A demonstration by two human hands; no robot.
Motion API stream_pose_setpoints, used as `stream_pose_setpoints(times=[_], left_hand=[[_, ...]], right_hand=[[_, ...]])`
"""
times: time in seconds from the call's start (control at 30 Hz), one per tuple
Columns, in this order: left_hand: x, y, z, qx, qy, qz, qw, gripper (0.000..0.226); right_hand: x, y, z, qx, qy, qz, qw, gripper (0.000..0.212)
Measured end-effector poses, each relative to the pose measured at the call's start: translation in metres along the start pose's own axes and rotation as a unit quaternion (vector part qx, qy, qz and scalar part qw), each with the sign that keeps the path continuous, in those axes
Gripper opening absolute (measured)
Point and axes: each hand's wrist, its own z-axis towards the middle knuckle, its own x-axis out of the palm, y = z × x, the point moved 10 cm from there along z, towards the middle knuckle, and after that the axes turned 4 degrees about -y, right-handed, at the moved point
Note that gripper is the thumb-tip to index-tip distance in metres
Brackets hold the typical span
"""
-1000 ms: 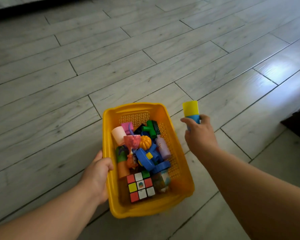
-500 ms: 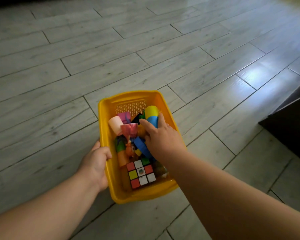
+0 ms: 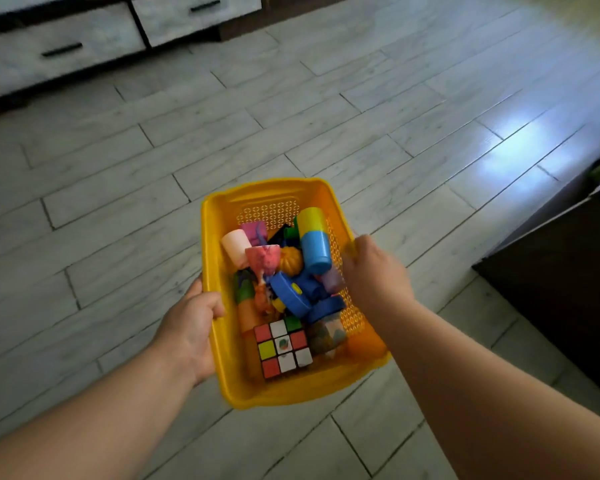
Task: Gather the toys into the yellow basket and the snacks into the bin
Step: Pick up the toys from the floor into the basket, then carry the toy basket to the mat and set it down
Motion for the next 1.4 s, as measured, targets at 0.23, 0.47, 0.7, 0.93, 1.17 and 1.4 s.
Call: stream_pose_setpoints(times=[0.23, 0.47, 0.7, 0.93, 1.17, 1.4], left_hand=[[0.002, -0.12, -0.139, 0.009, 0.011, 0.057, 0.998, 0.06], [0.03, -0.216, -0.238, 0.032, 0.074, 0.112, 0.99, 0.049], [0.11, -0.277, -0.279, 0.066, 0.149, 0.176, 0.971, 0.042], [0.256, -0.284, -0.285, 0.069, 0.215, 0.237, 0.945, 0.047], [0.42, -0.275, -0.271, 0.091, 0.262, 0.272, 0.921, 0.039], [0.555, -0.247, -0.243, 0.104, 0.28, 0.318, 0.9, 0.029]], right_hand=[[-0.143, 0.066, -0.088, 0.004, 0.012, 0.064, 0.998, 0.018], [-0.259, 0.099, -0.159, 0.063, 0.001, 0.104, 0.993, 0.032], [-0.353, 0.071, -0.189, 0.11, -0.092, 0.16, 0.977, 0.032], [-0.435, -0.028, -0.169, 0.189, -0.18, 0.166, 0.951, 0.022], [-0.508, -0.139, -0.104, 0.232, -0.206, 0.162, 0.937, 0.024], [-0.543, -0.245, -0.057, 0.305, -0.227, 0.162, 0.911, 0.028]])
